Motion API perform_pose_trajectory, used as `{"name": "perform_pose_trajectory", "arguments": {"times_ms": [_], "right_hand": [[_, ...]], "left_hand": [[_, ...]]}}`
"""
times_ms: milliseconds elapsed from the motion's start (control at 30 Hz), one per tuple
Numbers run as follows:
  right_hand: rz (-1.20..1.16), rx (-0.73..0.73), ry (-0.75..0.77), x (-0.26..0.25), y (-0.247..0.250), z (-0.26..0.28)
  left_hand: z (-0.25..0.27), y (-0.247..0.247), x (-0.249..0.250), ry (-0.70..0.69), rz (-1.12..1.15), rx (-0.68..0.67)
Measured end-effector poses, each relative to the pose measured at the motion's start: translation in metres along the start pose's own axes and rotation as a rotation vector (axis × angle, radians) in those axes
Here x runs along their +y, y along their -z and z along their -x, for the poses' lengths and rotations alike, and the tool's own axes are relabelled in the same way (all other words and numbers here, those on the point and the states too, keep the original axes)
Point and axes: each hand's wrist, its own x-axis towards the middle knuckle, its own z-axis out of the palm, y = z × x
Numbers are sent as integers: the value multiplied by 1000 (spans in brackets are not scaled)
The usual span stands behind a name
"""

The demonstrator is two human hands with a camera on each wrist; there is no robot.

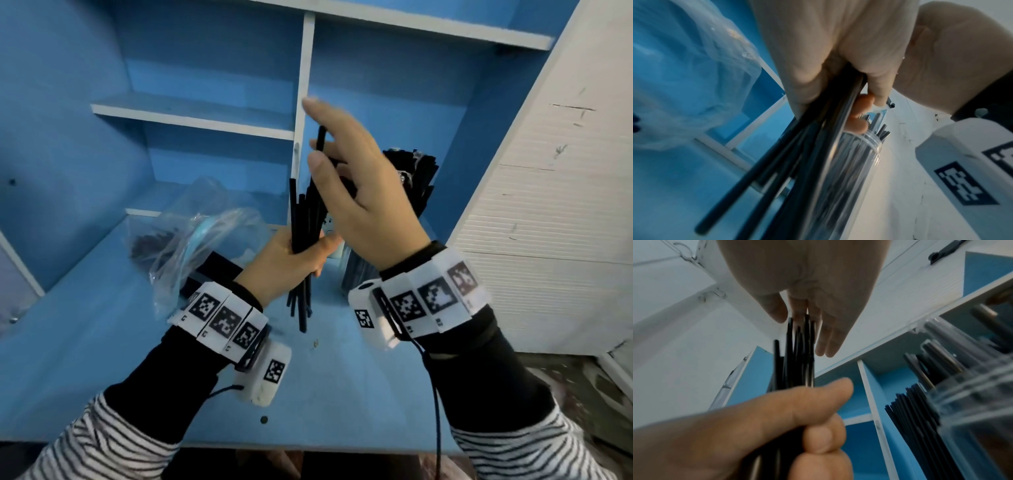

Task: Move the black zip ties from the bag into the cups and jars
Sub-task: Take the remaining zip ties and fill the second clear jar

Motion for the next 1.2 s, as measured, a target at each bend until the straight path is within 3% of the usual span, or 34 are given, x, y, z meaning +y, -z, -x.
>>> {"name": "perform_pose_trajectory", "arguments": {"times_ms": [200, 433, 567, 800, 867, 1000, 1100, 1200], "right_hand": [[33, -137, -114, 10, -15, 15], [46, -117, 8, 20, -23, 12], [114, -148, -19, 31, -33, 24], [144, -194, -48, 27, -30, 26], [155, -176, -86, 25, -22, 23], [85, -8, -210, 21, -3, 20], [133, -107, -283, 16, 2, 21], [125, -242, -251, 14, 1, 23]], "left_hand": [[11, 3, -11, 75, -126, -65], [8, 5, -2, 46, -173, -81], [2, 6, -13, 117, -309, -45], [13, 7, -27, 256, -360, -161], [13, 6, -21, 240, -338, -129], [14, 6, -7, 158, -86, -5], [18, 7, 3, 89, -41, -13], [25, 4, 11, 52, -125, -150]]}}
